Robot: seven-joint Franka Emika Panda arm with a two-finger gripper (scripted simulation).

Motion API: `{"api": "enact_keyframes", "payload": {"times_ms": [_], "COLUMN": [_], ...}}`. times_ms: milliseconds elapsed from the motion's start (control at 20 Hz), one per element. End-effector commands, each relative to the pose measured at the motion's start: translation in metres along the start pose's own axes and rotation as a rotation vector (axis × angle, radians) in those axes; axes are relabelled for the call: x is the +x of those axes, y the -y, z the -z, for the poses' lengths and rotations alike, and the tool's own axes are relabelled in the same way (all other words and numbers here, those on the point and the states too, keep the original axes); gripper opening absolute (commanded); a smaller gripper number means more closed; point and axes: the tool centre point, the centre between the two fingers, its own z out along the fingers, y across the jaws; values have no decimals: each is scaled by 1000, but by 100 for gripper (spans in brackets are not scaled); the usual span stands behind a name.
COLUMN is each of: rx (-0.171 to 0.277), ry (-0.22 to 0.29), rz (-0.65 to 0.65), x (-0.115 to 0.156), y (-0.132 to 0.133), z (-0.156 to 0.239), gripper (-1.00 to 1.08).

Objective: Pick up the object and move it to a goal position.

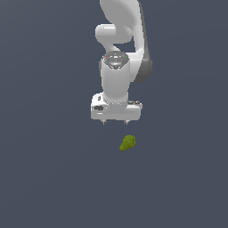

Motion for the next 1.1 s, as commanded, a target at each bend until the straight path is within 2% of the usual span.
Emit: {"api": "enact_keyframes", "payload": {"times_ms": [0,500,1050], "rx": [0,29,29], "ry": [0,-9,-8], "rz": [0,2,-13], "x": [0,2,3], "y": [0,16,16], "z": [0,-5,-6], "gripper": [100,100,100]}}
